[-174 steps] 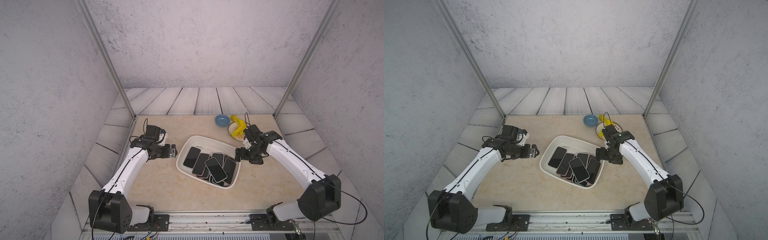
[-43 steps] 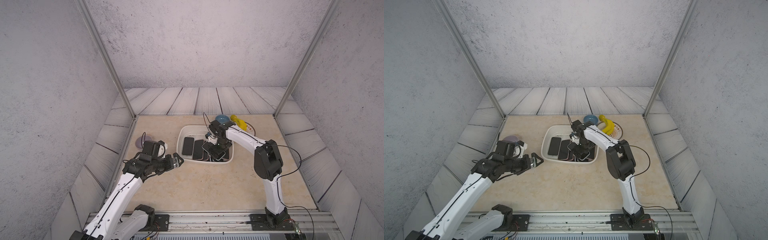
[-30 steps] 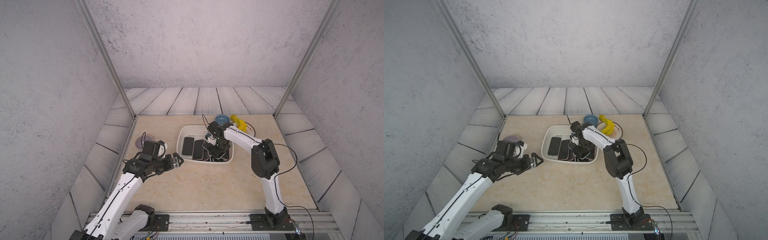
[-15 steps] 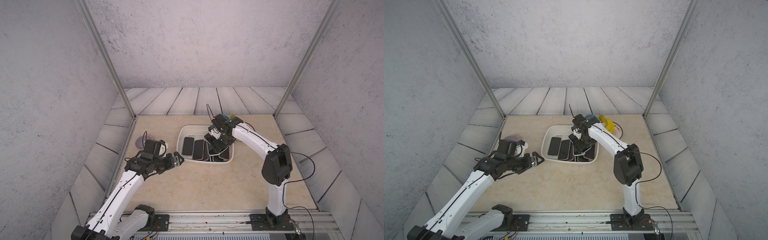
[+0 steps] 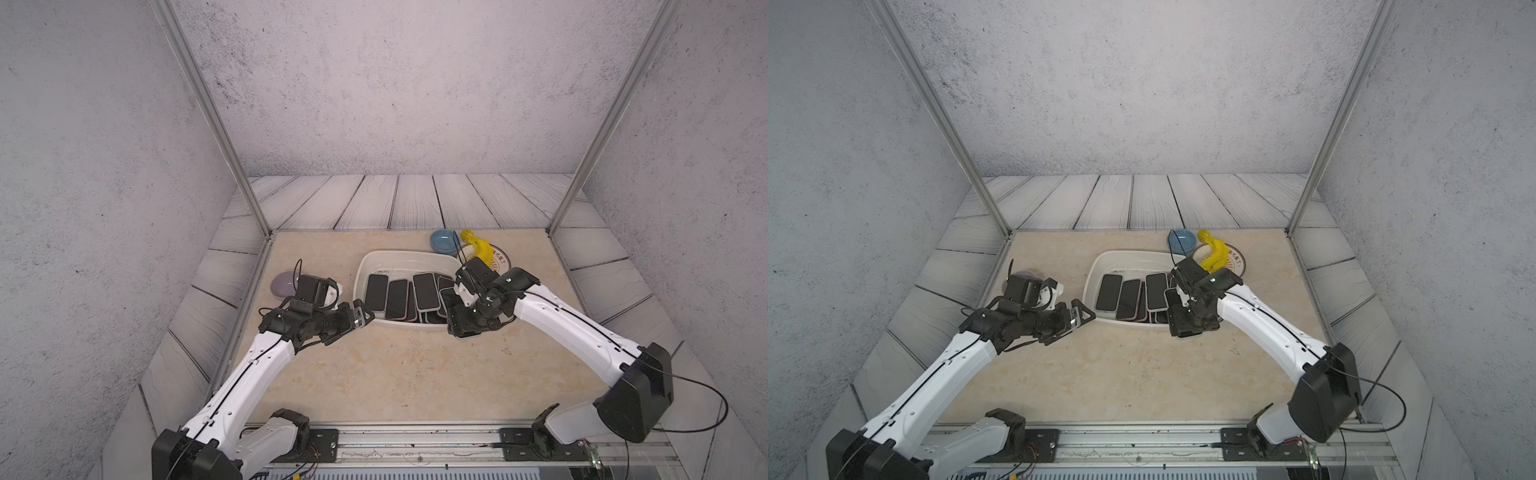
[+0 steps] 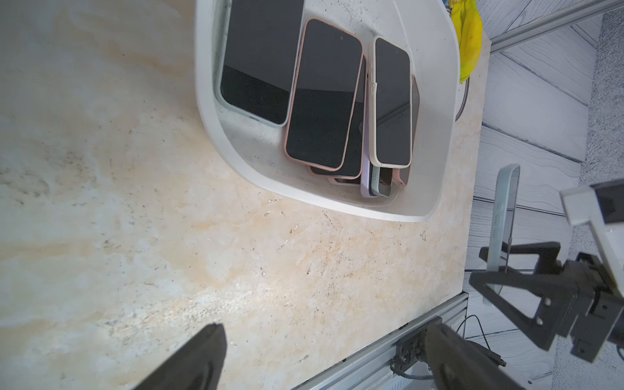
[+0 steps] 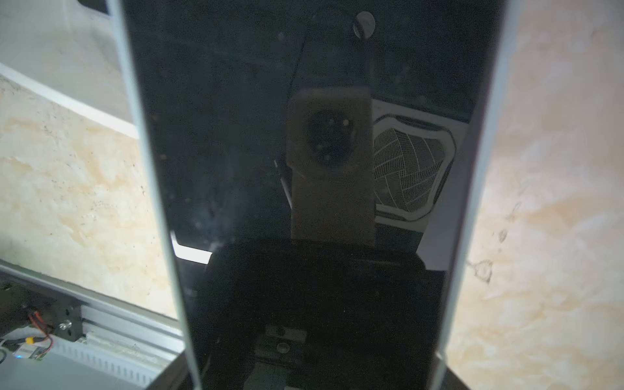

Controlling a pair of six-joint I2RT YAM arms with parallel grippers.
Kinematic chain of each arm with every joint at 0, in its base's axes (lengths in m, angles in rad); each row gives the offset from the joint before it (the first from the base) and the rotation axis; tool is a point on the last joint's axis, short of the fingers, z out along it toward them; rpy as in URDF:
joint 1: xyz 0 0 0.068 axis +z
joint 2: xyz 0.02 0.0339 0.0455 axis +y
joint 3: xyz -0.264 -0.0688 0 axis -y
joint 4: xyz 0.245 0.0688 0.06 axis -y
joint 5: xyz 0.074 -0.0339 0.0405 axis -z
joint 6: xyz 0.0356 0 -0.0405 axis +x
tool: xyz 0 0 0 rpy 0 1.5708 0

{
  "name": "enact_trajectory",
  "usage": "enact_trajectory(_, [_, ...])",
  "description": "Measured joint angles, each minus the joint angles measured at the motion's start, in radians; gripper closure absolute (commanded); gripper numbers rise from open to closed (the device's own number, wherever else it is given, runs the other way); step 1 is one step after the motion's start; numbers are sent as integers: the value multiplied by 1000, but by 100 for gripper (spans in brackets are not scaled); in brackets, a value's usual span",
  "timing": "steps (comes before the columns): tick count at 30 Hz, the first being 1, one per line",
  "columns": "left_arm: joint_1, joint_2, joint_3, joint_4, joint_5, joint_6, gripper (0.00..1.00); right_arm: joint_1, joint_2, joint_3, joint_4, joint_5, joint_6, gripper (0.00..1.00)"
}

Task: Take the phone out of the storage box
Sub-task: Pick up the phone from the storage box, then place the phone at the center of the board.

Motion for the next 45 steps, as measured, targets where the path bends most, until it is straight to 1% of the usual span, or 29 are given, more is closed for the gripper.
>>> enact_trajectory(4, [-7, 2, 0, 7, 6, -5, 1, 76, -102, -134, 26, 7, 95, 49])
enact_trajectory(7, [-14, 2, 0, 7, 10, -7, 1, 116, -122, -219, 50, 18, 159, 49])
enact_trajectory(10, [-22, 2, -2, 7, 11, -7, 2, 158, -120, -275, 79, 33, 214, 49])
enact_trajectory(13, [-30, 2, -2, 6, 11, -7, 1, 214, -105, -294, 116, 52, 262, 49])
enact_trajectory(19, [-39, 1, -4, 5, 11, -6, 1, 291, -15, -305, 211, 62, 334, 48])
enact_trajectory(27, [-47, -5, -4, -6, 10, 2, 1, 296, 90, -304, 290, 61, 366, 46])
enact_trajectory(35, [-56, -5, -4, -20, 10, 8, 1, 296, 201, -304, 369, 47, 388, 41])
enact_trajectory(38, [-61, -3, -4, -21, 9, 10, 1, 296, 221, -304, 388, 44, 391, 37])
enact_trajectory(45, [-66, 0, -4, -21, 8, 12, 2, 296, 248, -304, 408, 42, 392, 32])
